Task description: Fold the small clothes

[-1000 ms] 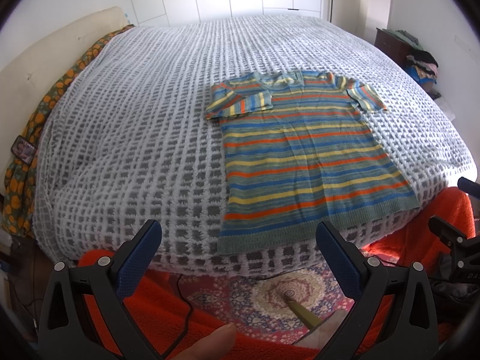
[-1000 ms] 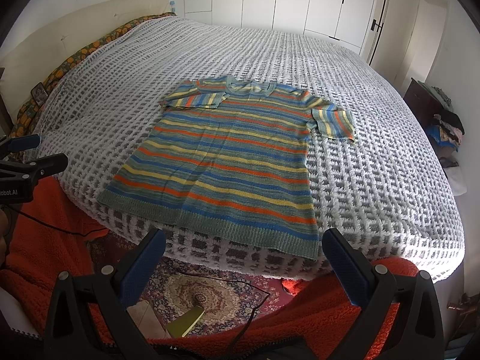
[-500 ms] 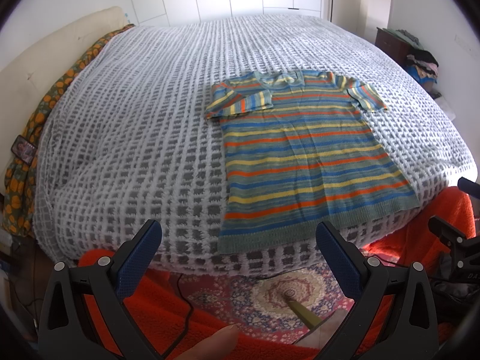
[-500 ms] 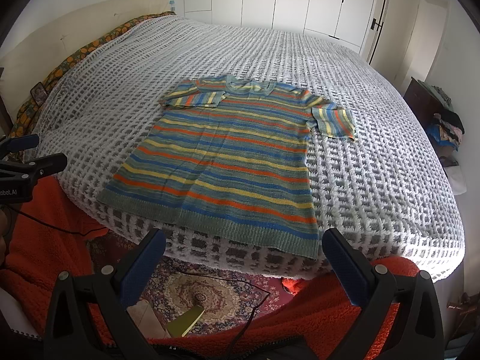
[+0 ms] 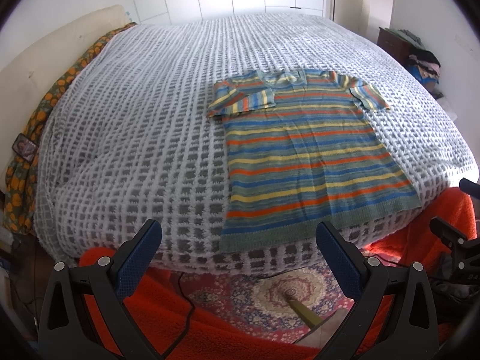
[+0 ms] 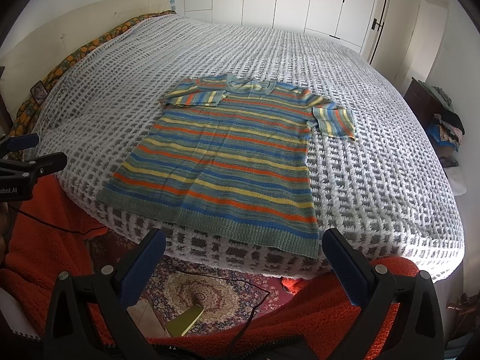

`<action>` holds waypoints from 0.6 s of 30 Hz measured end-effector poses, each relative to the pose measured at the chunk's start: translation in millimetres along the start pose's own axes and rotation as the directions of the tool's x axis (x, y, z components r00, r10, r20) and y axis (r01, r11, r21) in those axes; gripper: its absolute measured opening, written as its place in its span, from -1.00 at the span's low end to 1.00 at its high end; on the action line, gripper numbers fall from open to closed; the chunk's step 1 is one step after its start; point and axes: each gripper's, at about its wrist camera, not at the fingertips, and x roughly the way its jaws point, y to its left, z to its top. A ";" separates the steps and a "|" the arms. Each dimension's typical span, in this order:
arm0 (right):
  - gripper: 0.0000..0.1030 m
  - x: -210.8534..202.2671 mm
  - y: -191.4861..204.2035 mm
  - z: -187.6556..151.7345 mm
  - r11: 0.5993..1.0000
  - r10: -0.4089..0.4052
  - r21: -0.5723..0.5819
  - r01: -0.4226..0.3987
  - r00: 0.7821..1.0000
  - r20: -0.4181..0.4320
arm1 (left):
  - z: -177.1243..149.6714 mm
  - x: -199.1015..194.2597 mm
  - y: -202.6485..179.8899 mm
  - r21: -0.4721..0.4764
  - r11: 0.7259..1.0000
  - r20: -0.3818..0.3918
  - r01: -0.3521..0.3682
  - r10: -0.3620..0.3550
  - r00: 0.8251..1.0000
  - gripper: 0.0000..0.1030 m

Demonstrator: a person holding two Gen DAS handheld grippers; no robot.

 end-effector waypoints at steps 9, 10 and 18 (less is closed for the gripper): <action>1.00 0.2 1.0 -3.0 1.000 0.000 -0.002 0.000 1.000 -0.004 | 4.0 -0.4 -7.4 0.025 1.000 -0.001 0.002 -0.002 1.000 0.99; 1.00 0.9 1.8 -3.1 1.000 -0.001 -0.003 0.001 1.000 -0.008 | 4.0 0.0 -7.2 0.026 1.000 -0.002 0.004 -0.004 1.000 0.99; 1.00 3.8 6.9 -3.7 1.000 -0.002 -0.014 0.002 1.000 -0.023 | 1.4 27.4 6.6 -0.025 0.997 -0.101 0.076 -0.078 0.992 0.99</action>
